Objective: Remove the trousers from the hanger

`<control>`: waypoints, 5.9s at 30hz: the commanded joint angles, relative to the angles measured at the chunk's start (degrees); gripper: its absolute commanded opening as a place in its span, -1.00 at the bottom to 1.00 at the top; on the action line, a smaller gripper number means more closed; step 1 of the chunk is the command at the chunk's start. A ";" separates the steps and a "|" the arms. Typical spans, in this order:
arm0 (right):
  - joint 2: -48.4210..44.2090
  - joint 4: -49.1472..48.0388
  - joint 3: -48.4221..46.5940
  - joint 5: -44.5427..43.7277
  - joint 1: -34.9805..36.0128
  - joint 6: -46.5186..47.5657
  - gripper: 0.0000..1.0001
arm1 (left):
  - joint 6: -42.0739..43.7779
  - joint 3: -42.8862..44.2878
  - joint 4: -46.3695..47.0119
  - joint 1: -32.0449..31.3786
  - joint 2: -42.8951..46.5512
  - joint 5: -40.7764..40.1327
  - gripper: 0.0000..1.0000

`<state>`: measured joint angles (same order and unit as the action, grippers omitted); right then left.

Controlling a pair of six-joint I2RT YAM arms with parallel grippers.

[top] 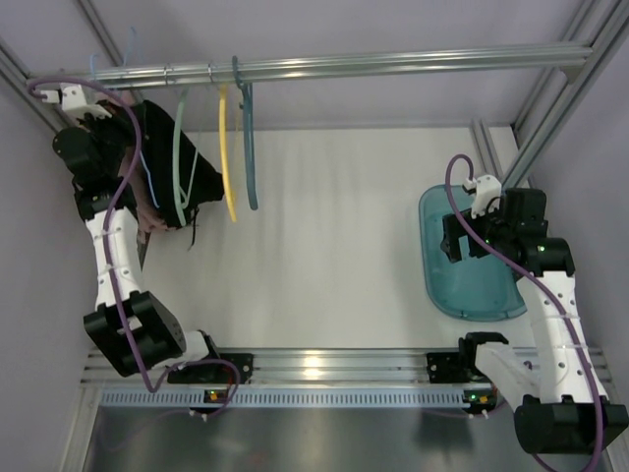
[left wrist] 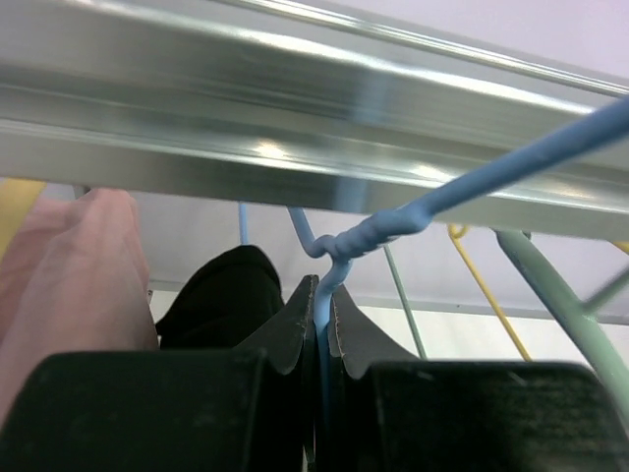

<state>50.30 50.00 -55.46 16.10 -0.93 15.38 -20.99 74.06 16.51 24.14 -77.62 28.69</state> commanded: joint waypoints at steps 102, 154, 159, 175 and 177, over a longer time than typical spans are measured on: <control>-12.15 -3.15 -11.60 11.23 -0.65 1.59 0.99 | 2.44 47.22 -36.20 -84.49 -13.16 -43.84 -1.00; -14.01 -28.63 7.21 17.93 31.77 16.17 0.76 | -2.56 58.56 -35.32 -91.38 -29.60 -70.17 -1.00; -13.21 -34.43 8.62 7.56 35.38 13.28 0.38 | -2.56 57.95 -35.32 -91.29 -28.64 -69.99 -1.00; -16.55 -33.83 0.28 -1.06 35.38 7.04 -1.00 | -5.45 46.72 -38.22 -87.61 -22.67 -65.53 -1.00; -16.99 -33.65 -0.87 -1.94 35.38 6.51 -1.00 | -6.42 44.42 -38.92 -86.64 -21.70 -63.24 -1.00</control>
<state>35.77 21.10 -50.33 17.52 33.71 23.75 -25.52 120.90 -24.25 -64.16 -104.68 -38.20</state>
